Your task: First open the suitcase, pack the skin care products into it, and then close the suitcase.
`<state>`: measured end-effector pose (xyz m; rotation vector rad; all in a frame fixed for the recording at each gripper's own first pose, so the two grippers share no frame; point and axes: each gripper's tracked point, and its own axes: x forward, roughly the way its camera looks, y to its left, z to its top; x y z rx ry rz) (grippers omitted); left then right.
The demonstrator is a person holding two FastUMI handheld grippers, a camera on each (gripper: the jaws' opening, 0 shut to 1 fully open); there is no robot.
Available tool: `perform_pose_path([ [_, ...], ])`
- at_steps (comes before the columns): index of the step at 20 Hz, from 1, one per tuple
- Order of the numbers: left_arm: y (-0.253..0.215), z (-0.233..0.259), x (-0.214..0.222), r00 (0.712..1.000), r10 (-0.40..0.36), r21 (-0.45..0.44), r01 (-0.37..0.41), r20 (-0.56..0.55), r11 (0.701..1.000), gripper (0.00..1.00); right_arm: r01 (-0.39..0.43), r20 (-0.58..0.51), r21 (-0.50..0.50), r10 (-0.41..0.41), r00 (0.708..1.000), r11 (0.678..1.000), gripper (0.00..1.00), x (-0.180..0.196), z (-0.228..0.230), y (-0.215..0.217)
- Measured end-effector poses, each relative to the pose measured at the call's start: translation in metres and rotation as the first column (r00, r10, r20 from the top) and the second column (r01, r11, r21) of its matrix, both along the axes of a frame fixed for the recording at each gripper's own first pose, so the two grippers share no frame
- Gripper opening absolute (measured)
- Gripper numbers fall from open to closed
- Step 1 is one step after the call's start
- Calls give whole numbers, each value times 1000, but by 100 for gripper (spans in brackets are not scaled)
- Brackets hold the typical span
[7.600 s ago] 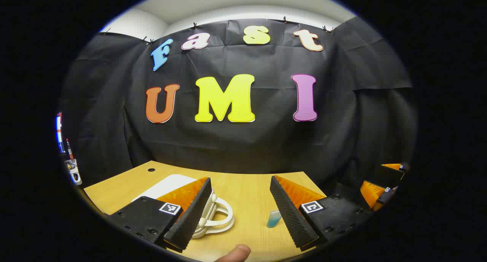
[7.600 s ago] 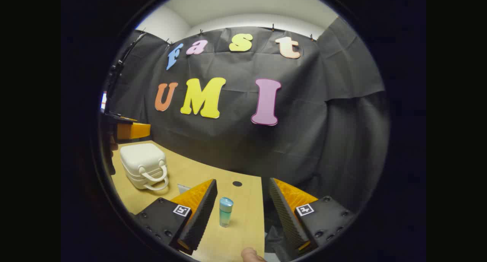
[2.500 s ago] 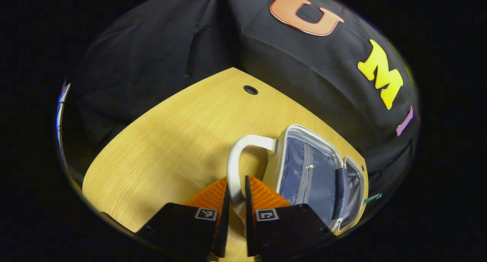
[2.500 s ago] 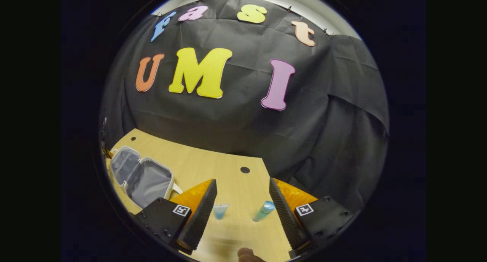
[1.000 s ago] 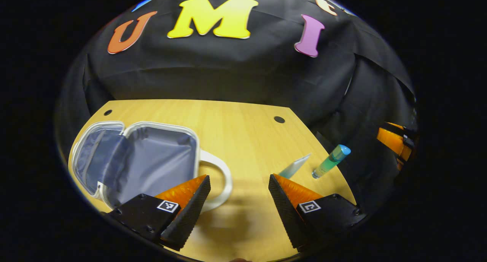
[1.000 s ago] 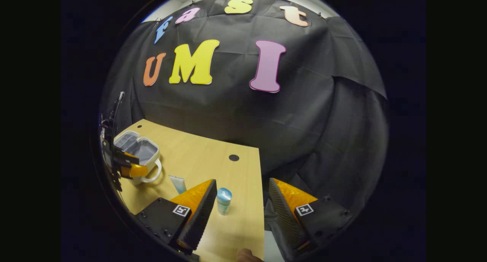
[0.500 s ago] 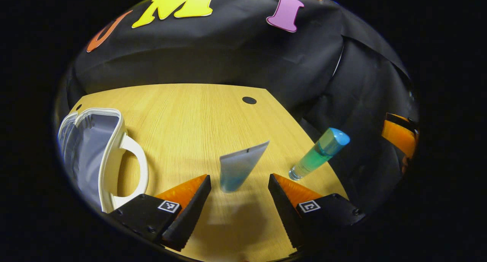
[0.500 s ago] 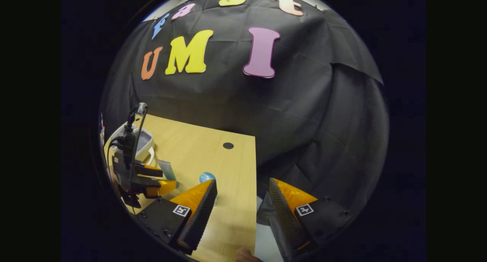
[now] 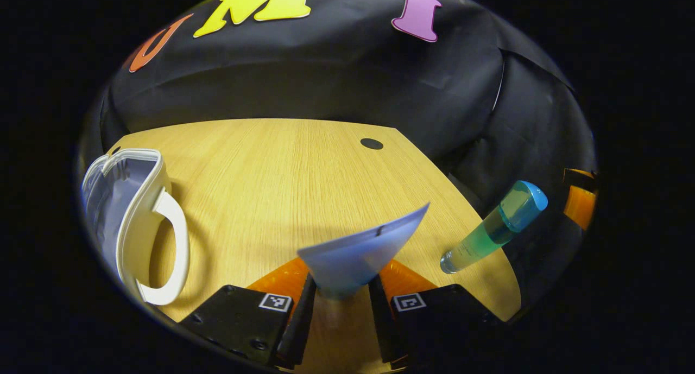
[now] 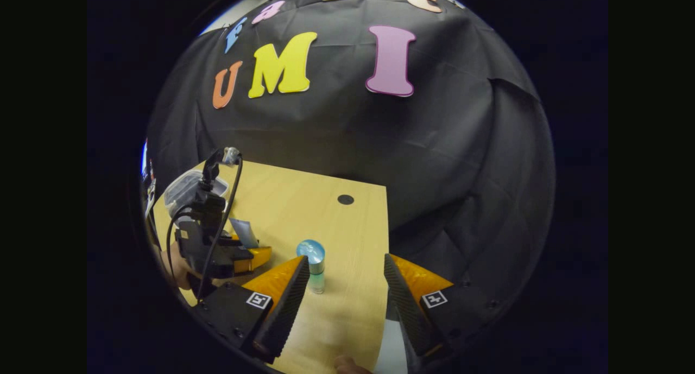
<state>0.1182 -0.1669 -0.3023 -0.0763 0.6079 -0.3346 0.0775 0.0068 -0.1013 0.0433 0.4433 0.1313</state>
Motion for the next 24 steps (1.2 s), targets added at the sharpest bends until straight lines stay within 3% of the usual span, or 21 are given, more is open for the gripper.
perform_pose_path([
  [1, 3, 0, -1, 1000, 5, 3, -5, -5, 1000, 58, -18, 8, -2, 18, 1000, 1000, 81, -1, 1, 4],
  [2, 4, 0, -4, 1000, 7, 0, -7, -14, 1000, 49, -37, 16, -2, 37, 999, 999, 83, 0, 3, 8],
  [7, 31, 28, -21, 999, 51, 20, -51, 0, 999, 47, -101, 26, -19, 101, 995, 995, 81, 21, -23, 36],
  [15, 90, 84, -77, 982, 187, 4, -186, -19, 982, 47, -102, 17, 28, 101, 995, 994, 78, 63, -79, 62],
  [19, 118, 104, -95, 971, 239, 9, -239, -20, 971, 46, -97, 42, 59, 95, 995, 994, 64, 67, -96, 70],
  [22, 137, 114, -102, 958, 285, -16, -285, -22, 958, 47, -73, 60, 73, 69, 996, 995, 39, 71, -98, 68],
  [24, 152, 121, -104, 951, 309, -25, -309, -11, 951, 47, -73, 60, 68, 69, 996, 995, 38, 68, -99, 66],
])
